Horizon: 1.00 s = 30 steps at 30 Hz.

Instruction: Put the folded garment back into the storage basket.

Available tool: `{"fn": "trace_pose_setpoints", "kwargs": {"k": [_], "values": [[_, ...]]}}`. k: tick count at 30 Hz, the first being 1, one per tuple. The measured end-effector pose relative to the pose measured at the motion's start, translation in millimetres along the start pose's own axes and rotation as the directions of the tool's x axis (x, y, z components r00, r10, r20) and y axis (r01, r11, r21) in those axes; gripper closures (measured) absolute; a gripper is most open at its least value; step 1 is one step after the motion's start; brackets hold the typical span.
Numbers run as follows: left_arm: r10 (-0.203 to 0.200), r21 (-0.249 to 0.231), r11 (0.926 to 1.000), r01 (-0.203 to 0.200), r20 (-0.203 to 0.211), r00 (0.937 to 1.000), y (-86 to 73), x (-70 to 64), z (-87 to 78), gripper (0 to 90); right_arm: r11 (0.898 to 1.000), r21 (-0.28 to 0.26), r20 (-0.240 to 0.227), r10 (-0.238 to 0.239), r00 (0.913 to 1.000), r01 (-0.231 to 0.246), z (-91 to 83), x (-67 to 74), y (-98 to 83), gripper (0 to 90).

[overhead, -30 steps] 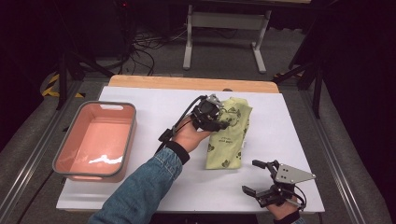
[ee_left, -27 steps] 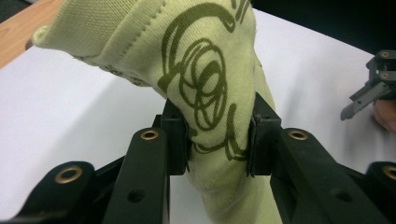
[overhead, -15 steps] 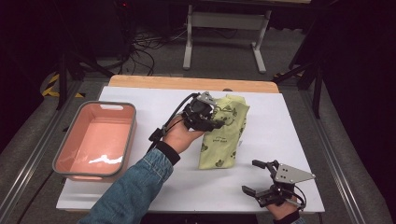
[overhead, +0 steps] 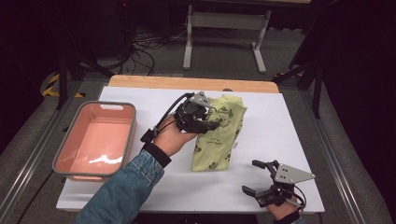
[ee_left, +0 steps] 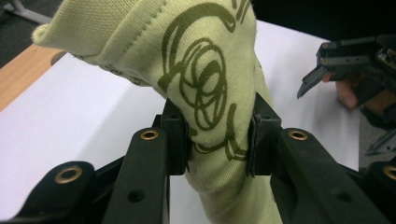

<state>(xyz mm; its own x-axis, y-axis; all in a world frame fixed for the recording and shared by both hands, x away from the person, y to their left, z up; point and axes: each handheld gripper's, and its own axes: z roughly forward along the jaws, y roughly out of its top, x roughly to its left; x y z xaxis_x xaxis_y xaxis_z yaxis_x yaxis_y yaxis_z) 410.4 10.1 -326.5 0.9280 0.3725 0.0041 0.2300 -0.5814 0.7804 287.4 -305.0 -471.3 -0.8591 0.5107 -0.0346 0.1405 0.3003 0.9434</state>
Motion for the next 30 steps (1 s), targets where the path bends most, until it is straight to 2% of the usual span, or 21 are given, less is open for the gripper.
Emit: {"fn": "trace_pose_setpoints", "kwargs": {"k": [5,18,27,30], "values": [[-0.003,-0.004,1.0000,0.003,-0.007,1.0000,-3.1,0.1,-12.9,67.4,1.000,0.003,0.000,0.001,1.0000,-0.001,0.4,0.4,0.0,4.7],[-0.024,-0.010,0.9997,0.023,-0.066,0.9975,-18.1,8.9,-54.9,67.3,1.000,0.006,0.003,0.000,1.0000,0.000,0.8,0.3,-0.2,4.7],[-0.048,-0.016,0.9988,0.046,-0.083,0.9954,-28.3,13.5,-77.1,67.2,1.000,0.008,0.002,0.004,1.0000,-0.004,1.6,0.4,-0.6,4.7],[-0.044,-0.018,0.9989,0.043,-0.088,0.9951,-31.7,15.3,-84.3,67.2,1.000,0.008,0.002,0.004,1.0000,-0.004,1.6,0.4,-0.7,4.7]]}}
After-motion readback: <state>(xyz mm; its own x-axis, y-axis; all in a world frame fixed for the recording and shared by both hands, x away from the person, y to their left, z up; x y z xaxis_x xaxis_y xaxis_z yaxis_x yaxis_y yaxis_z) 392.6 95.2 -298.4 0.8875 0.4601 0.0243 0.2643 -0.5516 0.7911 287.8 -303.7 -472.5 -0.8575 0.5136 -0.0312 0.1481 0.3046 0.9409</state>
